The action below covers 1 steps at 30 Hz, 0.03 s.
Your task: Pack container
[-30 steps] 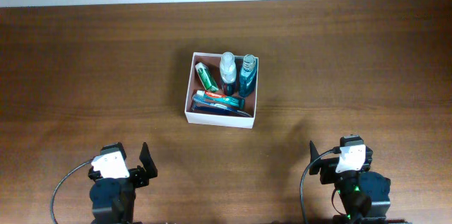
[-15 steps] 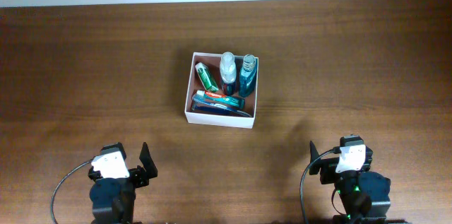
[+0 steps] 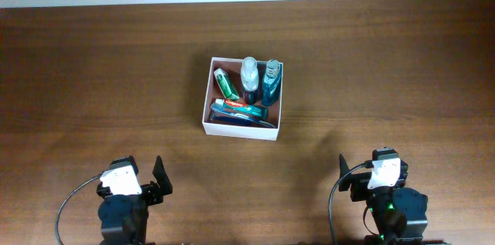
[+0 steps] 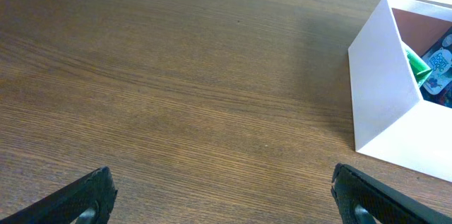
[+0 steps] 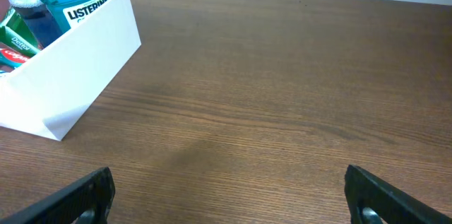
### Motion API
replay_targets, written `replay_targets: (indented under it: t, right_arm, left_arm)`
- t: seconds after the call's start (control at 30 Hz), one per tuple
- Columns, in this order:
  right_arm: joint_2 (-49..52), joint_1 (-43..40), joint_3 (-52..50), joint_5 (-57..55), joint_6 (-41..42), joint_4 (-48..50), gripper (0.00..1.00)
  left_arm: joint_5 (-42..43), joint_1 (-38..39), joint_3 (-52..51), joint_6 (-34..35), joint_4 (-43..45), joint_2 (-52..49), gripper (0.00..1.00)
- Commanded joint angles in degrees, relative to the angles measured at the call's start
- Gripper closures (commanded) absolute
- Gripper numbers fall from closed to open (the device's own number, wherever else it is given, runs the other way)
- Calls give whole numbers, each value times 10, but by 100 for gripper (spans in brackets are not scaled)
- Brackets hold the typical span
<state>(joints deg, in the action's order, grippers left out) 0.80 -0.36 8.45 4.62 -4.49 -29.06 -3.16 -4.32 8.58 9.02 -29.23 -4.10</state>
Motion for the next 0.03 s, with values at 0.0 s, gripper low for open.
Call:
replay_targets:
  t: [0.0]
  right_arm:
    - [-6,-5,-4,5,4,0,1]
  left_arm:
    - [8,-3,-5,-1,3,6,1]
